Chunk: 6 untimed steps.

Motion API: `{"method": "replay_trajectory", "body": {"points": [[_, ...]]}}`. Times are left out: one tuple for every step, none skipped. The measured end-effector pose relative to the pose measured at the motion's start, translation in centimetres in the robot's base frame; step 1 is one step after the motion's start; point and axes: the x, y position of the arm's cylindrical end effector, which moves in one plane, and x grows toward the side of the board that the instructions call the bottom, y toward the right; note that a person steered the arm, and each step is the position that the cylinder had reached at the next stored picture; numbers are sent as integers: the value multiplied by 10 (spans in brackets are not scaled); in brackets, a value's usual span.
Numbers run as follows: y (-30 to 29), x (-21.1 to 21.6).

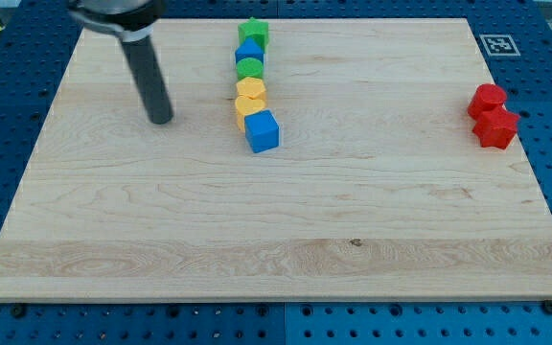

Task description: Slide the yellow heart slightly right

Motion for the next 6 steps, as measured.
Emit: {"method": "replay_trajectory", "body": {"points": [[40, 1], [77, 0], [112, 0], [144, 0], [193, 0], [219, 1]]}}
